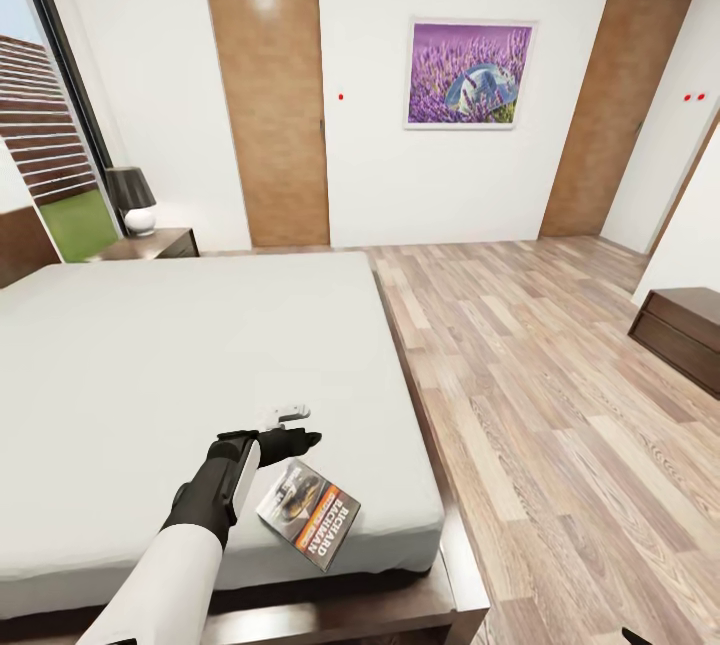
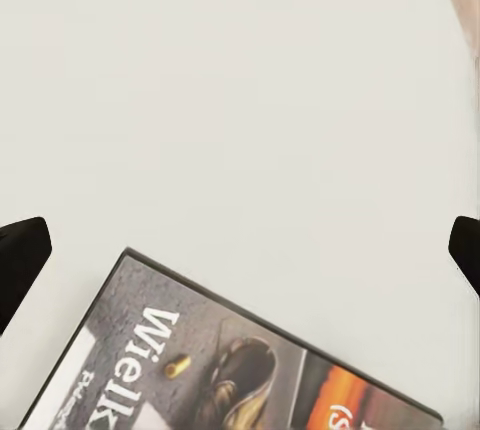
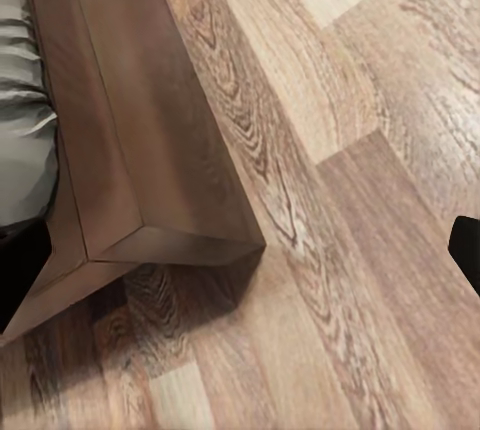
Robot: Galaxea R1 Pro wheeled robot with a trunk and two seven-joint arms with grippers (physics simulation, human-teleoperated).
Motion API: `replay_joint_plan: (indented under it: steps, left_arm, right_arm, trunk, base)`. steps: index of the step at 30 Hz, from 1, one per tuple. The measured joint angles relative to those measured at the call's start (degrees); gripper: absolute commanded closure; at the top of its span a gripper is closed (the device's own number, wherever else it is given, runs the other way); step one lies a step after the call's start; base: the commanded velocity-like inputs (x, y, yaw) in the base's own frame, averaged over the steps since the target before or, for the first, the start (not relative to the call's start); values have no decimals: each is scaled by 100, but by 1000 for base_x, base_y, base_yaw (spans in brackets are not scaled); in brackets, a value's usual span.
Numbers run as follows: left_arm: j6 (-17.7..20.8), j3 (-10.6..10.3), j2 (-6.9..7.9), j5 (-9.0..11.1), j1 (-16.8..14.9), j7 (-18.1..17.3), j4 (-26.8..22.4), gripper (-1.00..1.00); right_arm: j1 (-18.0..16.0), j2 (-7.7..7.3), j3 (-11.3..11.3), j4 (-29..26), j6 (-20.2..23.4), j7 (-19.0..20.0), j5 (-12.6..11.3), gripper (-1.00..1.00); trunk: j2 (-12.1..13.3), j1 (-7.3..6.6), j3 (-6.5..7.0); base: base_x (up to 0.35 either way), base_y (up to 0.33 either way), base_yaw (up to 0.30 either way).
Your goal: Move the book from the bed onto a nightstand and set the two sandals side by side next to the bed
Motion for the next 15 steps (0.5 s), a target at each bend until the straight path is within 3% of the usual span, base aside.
replay_joint_plan:
  steps: [5, 15]
  left_arm:
    - [0, 0, 0, 0, 0, 0, 0, -100]
    - [0, 0, 0, -1, 0, -1, 0, -100]
  right_arm:
    - [0, 0, -1, -2, 0, 0, -3, -100]
    - [0, 0, 2, -2, 0, 11, -3, -100]
  trunk:
    - [201, -110, 90]
    - [202, -110, 90]
  base:
    - [0, 0, 0]
    - [0, 0, 0]
